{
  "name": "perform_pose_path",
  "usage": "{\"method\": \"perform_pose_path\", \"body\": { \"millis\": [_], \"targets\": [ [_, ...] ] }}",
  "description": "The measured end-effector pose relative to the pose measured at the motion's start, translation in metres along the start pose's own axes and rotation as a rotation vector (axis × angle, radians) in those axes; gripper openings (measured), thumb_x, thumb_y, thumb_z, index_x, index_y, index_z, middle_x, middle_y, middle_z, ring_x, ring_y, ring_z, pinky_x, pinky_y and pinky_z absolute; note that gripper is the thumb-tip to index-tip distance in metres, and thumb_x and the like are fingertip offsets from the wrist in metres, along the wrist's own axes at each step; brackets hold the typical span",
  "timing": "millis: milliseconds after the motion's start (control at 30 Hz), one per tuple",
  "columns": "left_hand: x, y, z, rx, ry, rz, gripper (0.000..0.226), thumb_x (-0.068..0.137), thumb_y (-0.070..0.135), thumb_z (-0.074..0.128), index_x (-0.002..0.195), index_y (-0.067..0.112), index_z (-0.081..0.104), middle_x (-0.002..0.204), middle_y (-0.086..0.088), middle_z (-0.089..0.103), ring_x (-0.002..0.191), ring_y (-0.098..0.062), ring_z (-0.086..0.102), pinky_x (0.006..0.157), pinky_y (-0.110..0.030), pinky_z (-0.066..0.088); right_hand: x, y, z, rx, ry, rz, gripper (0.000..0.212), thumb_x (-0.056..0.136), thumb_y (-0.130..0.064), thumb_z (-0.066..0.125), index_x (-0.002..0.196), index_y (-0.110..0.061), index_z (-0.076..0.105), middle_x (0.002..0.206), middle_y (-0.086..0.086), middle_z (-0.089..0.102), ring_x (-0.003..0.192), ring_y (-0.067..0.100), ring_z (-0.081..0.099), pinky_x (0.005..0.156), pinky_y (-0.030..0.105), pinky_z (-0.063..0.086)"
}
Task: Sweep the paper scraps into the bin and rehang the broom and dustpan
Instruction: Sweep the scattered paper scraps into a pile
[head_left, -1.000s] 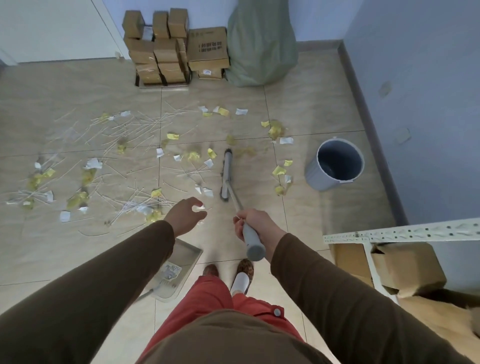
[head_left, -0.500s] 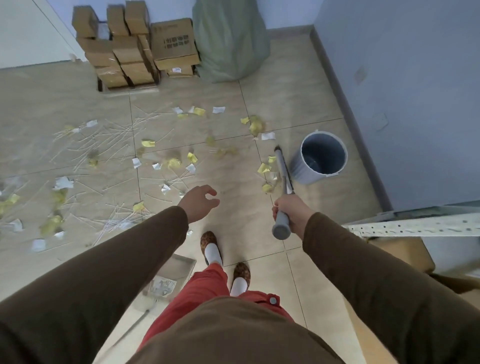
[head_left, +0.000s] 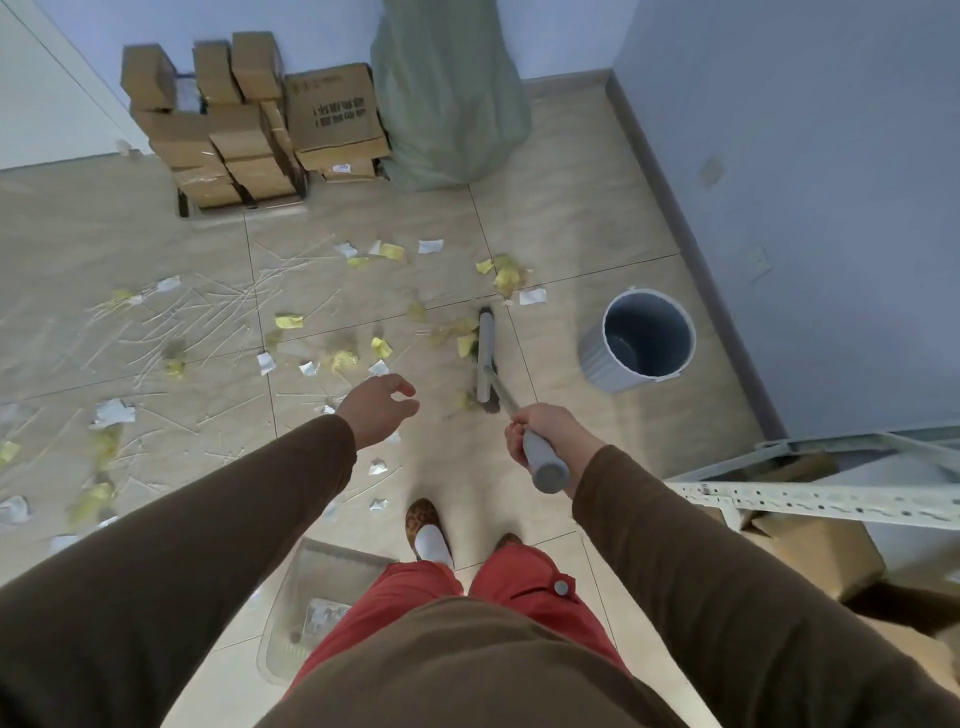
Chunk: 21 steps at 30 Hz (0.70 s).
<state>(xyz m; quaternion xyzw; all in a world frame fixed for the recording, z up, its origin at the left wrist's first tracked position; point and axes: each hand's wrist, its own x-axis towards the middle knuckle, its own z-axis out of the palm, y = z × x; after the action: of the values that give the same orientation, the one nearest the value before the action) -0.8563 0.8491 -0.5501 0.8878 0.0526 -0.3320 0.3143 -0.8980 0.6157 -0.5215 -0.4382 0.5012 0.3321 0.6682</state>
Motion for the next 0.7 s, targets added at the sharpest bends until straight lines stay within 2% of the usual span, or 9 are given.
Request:
{"method": "perform_pose_path", "body": {
  "millis": [67,167,267,367,433,533,600,700],
  "targets": [
    [0.008,0.008,-0.002,-0.008,-0.010,0.008,0.031,0.091,0.030,0.063,0.120,0.017,0.065,0.120,-0.008,0.065,0.095,-0.019,0.057,0.084,-0.029,0.043,-0.011,-0.008,-0.010,0.051,-0.019,0.019,0.019,0.099,-0.005,0.039,0.081,-0.006,0.044,0.066,0.003,0.041,0.028,0.008,0.040,0.030,0.015,0.037],
    [0.017,0.024,-0.002,-0.020,-0.023,0.015,0.032,0.091,0.029,0.063,0.120,0.016,0.065,0.118,-0.009,0.065,0.089,-0.021,0.058,0.086,-0.031,0.046,-0.027,-0.024,-0.024,0.066,0.000,0.008,0.020,0.099,-0.005,0.040,0.079,-0.007,0.045,0.066,0.003,0.044,0.030,0.006,0.041,0.031,0.014,0.037],
    [0.030,0.038,0.000,-0.018,-0.017,0.025,0.033,0.091,0.030,0.064,0.121,0.016,0.065,0.124,-0.008,0.064,0.102,-0.024,0.059,0.087,-0.029,0.043,-0.025,-0.052,-0.033,-0.092,0.081,-0.129,0.011,0.099,-0.005,0.040,0.095,-0.006,0.050,0.067,0.005,0.046,0.040,0.008,0.044,0.034,0.015,0.041],
    [0.045,0.055,-0.001,-0.050,0.005,0.011,0.032,0.091,0.029,0.064,0.120,0.016,0.065,0.123,-0.009,0.063,0.104,-0.024,0.058,0.086,-0.029,0.042,-0.006,-0.094,-0.039,-0.261,0.151,-0.234,0.020,0.100,-0.007,0.037,0.114,-0.004,0.051,0.068,0.005,0.046,0.052,0.010,0.043,0.039,0.018,0.044],
    [0.056,0.064,-0.002,-0.073,0.031,-0.006,0.031,0.091,0.027,0.064,0.120,0.016,0.066,0.121,-0.009,0.063,0.103,-0.023,0.058,0.084,-0.028,0.041,0.015,-0.127,-0.040,-0.367,0.175,-0.272,0.025,0.101,-0.009,0.036,0.122,-0.003,0.047,0.073,0.006,0.048,0.057,0.011,0.045,0.049,0.021,0.046],
    [0.071,0.075,-0.002,-0.088,0.061,-0.053,0.031,0.092,0.027,0.064,0.120,0.016,0.066,0.120,-0.009,0.062,0.105,-0.024,0.060,0.082,-0.029,0.043,0.054,-0.180,-0.042,-0.446,0.191,-0.271,0.032,0.101,-0.008,0.033,0.131,-0.001,0.042,0.077,0.007,0.048,0.059,0.012,0.045,0.052,0.023,0.043],
    [0.082,0.081,-0.002,-0.099,0.074,-0.083,0.030,0.091,0.027,0.065,0.119,0.017,0.067,0.122,-0.008,0.062,0.111,-0.024,0.059,0.088,-0.034,0.048,0.078,-0.207,-0.040,-0.499,0.172,-0.255,0.035,0.101,-0.008,0.031,0.134,-0.001,0.042,0.078,0.008,0.048,0.059,0.013,0.046,0.052,0.024,0.043],
    [0.096,0.091,-0.002,-0.102,0.091,-0.106,0.028,0.091,0.028,0.065,0.118,0.019,0.067,0.123,-0.006,0.063,0.114,-0.023,0.059,0.093,-0.038,0.051,0.098,-0.218,-0.030,-0.572,0.099,-0.210,0.028,0.101,-0.006,0.027,0.125,-0.003,0.043,0.078,0.009,0.046,0.058,0.015,0.045,0.047,0.023,0.042]
  ]
}}
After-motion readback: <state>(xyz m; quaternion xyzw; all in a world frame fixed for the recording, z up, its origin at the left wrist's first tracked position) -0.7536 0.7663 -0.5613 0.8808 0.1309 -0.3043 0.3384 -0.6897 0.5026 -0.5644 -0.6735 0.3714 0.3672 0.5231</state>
